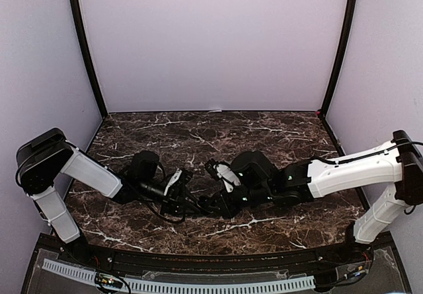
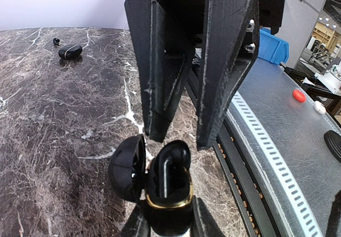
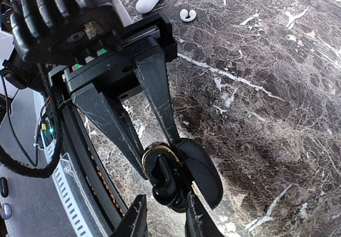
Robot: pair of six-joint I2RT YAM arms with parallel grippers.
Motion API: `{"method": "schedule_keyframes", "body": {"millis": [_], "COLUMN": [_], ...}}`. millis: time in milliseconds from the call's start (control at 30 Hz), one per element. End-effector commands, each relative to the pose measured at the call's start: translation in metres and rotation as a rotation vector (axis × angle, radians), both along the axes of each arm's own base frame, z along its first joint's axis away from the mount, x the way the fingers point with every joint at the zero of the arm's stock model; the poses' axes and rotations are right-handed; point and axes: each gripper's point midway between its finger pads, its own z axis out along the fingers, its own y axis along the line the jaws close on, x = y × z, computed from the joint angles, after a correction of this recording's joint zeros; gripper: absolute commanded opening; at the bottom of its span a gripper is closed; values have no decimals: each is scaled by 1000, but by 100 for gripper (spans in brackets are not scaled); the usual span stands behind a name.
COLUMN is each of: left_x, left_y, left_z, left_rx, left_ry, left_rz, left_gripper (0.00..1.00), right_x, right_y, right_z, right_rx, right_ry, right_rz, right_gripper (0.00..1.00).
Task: Insert the wireless bluetooth earbuds into the charging case
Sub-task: Adjust the left earbud in the left side groove of the charging case.
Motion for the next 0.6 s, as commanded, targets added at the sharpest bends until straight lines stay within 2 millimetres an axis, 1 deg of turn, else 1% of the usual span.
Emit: {"method": "schedule_keyframes", "body": {"millis": [0,367,567], "left_x": [-2,-3,-3], "left_y": [2,2,1], "left_z": [7,7,8], "left_rx": [-20,-19,-20], "left_ry": [-23,-21,-22], "left_rz": [-11,-14,-17], "left_gripper": [0,0,0], "right_x": [4,6,7], "right_y": [7,11,13], "right_z": [7,7,8], "right_rx": [2,-10,-16], "right_ry": [-28,-37,-44], "right_rz": [-6,-3,0], "right_gripper": [24,13,11]}}
